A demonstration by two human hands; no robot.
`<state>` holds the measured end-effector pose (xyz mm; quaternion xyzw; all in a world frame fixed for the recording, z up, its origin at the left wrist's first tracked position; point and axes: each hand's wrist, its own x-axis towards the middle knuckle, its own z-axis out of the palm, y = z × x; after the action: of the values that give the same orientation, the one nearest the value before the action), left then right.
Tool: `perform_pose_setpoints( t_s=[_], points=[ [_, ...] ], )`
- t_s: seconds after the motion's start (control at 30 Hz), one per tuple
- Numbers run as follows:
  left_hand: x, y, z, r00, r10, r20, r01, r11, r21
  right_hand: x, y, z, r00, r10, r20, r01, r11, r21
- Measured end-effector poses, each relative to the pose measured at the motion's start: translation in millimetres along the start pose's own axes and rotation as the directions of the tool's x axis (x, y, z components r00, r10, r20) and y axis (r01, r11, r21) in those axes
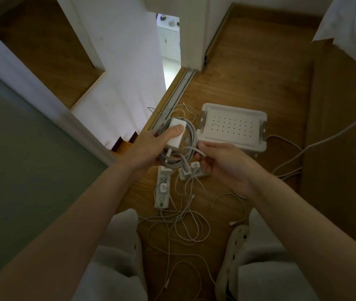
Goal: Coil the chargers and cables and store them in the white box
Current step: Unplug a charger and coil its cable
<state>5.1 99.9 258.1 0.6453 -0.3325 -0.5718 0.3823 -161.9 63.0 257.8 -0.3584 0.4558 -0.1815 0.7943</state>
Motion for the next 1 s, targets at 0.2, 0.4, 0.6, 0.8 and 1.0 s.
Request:
perform_pose_setpoints(
  t_s=[0.2,0.4,0.6,0.8,1.0],
  points=[
    [-2,-1,-1,1.000,0.005,0.025,-0.006,0.999,0.044,-5,-3,-9,0.995,-0.015,0.095,0.022,0.997,-0.073],
    [-3,-2,9,0.983,-0.096,0.155,0.087,0.994,0.068,-7,6,6,0.987,-0.145,-0.063,0.119,0.942,-0.313],
    [2,-4,14,0.988,-0.134,0.072,0.134,0.991,0.005,-5,7,9,0.966,-0.119,-0.231,0.144,0.985,0.091],
    [4,-5,14,0.996,-0.083,-0.018,0.083,0.997,0.010,-10,3,12,0.982,-0.161,-0.104,0.181,0.958,0.224],
    [3,-8,18,0.996,-0.027,-0.082,0.036,0.994,0.104,-8,12,10,0.893,-0.419,-0.164,0.338,0.865,-0.371]
  ],
)
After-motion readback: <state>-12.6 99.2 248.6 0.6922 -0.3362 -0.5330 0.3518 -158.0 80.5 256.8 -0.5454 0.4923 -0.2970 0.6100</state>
